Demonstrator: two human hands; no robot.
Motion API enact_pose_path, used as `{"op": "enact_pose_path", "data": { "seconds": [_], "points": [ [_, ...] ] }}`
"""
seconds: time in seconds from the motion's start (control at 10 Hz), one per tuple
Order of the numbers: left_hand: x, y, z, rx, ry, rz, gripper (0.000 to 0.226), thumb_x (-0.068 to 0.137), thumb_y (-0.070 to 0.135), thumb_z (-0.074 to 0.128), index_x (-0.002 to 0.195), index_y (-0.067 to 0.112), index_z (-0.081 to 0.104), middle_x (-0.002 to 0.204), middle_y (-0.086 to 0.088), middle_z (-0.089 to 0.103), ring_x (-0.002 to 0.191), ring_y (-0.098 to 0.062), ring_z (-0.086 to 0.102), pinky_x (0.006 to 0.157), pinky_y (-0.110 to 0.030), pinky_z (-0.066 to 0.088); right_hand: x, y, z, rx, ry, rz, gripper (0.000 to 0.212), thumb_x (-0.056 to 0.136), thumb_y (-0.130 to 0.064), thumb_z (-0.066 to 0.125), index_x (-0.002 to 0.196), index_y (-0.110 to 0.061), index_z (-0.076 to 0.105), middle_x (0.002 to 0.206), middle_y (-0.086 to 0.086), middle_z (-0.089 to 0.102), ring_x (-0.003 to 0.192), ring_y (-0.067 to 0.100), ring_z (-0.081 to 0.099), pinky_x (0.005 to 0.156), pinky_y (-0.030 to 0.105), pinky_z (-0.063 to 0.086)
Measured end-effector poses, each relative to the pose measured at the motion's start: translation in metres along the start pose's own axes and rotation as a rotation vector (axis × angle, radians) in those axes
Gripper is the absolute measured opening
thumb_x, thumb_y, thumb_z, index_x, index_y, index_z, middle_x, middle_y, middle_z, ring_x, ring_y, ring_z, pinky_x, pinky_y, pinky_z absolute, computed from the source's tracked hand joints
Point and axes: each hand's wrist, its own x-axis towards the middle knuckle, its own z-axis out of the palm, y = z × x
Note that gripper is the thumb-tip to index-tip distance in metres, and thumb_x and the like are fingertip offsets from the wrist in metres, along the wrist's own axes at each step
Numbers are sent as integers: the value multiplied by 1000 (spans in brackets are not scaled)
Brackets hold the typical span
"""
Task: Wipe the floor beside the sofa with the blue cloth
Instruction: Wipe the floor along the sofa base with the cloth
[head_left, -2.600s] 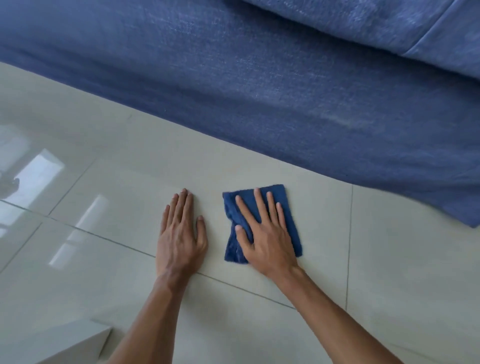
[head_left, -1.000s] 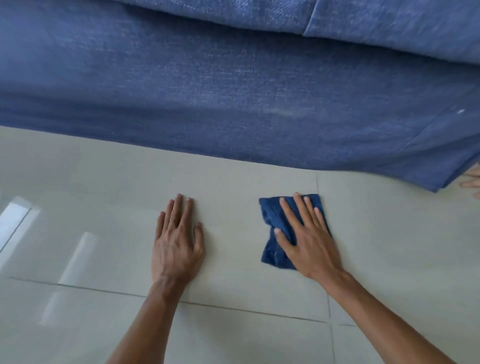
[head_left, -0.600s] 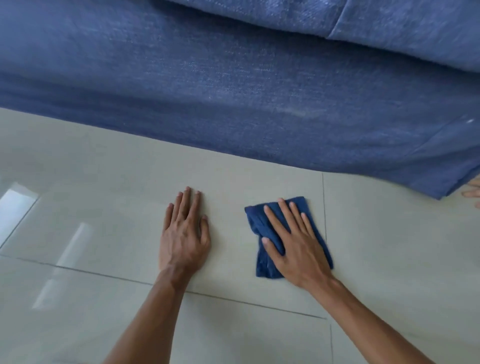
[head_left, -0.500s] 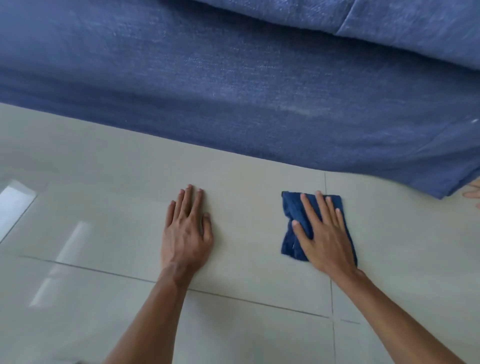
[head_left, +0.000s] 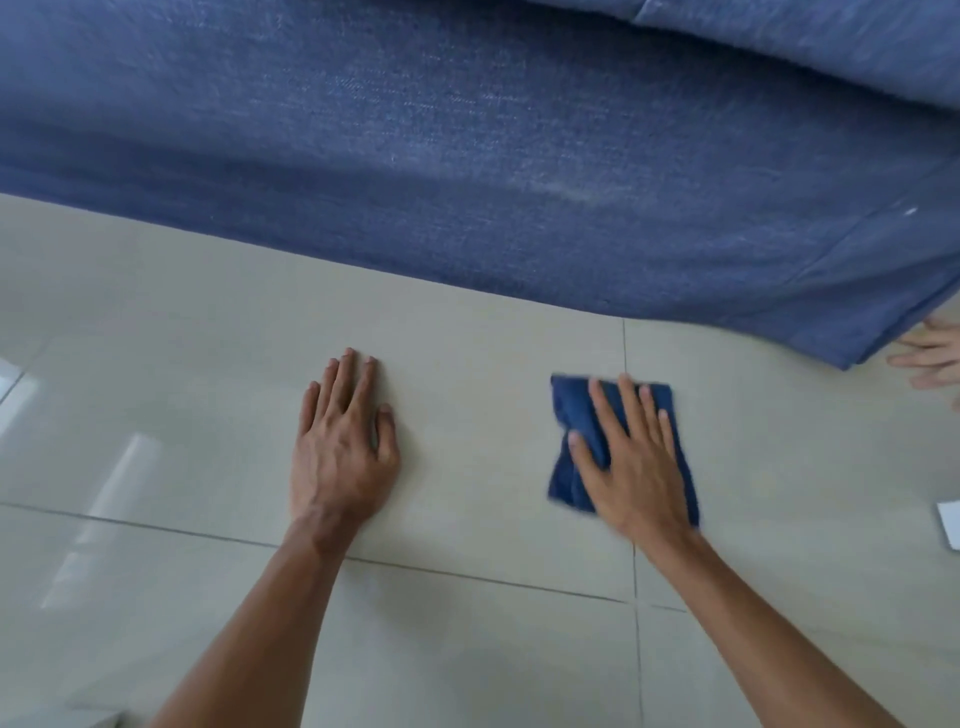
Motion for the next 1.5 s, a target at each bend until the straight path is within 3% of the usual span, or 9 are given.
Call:
{"op": "enact_pose_path", "data": {
  "seconds": [0.1, 0.3, 0.4, 0.6, 0.8, 1.0, 1.1, 1.2, 1.5],
  "points": [
    [0, 1, 0, -2, -3, 2, 61, 94, 34, 33, 153, 18, 30, 163, -4, 22, 152, -20, 16, 124, -35, 9, 58, -40, 7, 48, 39, 203, 75, 94, -62, 12, 161, -29, 16, 169, 12, 15, 156, 36, 12, 126, 54, 9],
    [0, 2, -2, -9, -6, 2, 61, 94, 35, 33, 153, 18, 31, 163, -4, 22, 152, -20, 16, 124, -36, 10, -37, -10, 5, 52, -40, -200, 63, 102, -55, 28, 160, -35, 15, 171, -2, 5, 158, 20, 1, 128, 44, 8],
    [-1, 3, -2, -16, 0, 5, 62, 93, 35, 33, 152, 17, 32, 162, -5, 24, 151, -21, 18, 124, -37, 10, -37, 50, -4, 40, 6, 92, 68, 97, -60, 23, 160, -33, 22, 170, 1, 12, 157, 27, 12, 125, 50, 17],
    [-1, 3, -3, -17, 3, 5, 63, 92, 35, 34, 153, 17, 31, 162, -5, 23, 151, -21, 17, 124, -35, 9, 57, 9, 3, 54, 15, 236, 65, 101, -55, 26, 161, -32, 13, 170, 11, 12, 156, 35, 7, 126, 52, 6],
    [-2, 3, -2, 7, -4, 24, 62, 95, 35, 32, 154, 17, 28, 163, -5, 20, 152, -21, 15, 124, -36, 8, -1, -28, 9, 44, -42, -82, 70, 99, -61, 17, 161, -32, 8, 171, 5, -1, 158, 29, -3, 128, 47, 1],
    [-7, 12, -7, -25, -75, 28, 60, 95, 30, 31, 149, 4, 34, 158, -20, 29, 148, -35, 23, 122, -43, 16, -62, -47, -4, 231, -105, -75, 69, 98, -66, 3, 160, -38, 10, 171, -1, -6, 158, 22, -9, 128, 44, 1],
    [-13, 45, -9, -12, -52, 139, 47, 95, 24, 42, 135, 3, 53, 134, -20, 56, 122, -36, 54, 104, -44, 44, -48, -37, -22, 315, -43, -4, 57, 104, -50, 19, 154, -31, 39, 165, 1, 30, 148, 25, 31, 120, 44, 30],
    [-15, 94, -9, -63, -136, 214, 42, 97, 33, 49, 131, 9, 58, 122, -9, 63, 108, -27, 60, 90, -38, 52, -27, -12, -36, 140, 31, 50, 44, 97, -17, 50, 141, -15, 54, 142, 5, 54, 118, 31, 53, 98, 41, 45],
    [-11, 137, -2, -146, -352, 25, 31, 92, 31, 61, 118, 16, 63, 115, -3, 58, 105, -24, 59, 82, -34, 50, 5, 11, -68, 73, -231, 3, 29, 97, -25, 58, 125, -18, 60, 123, 5, 58, 116, 25, 48, 100, 32, 40]
  ]
}}
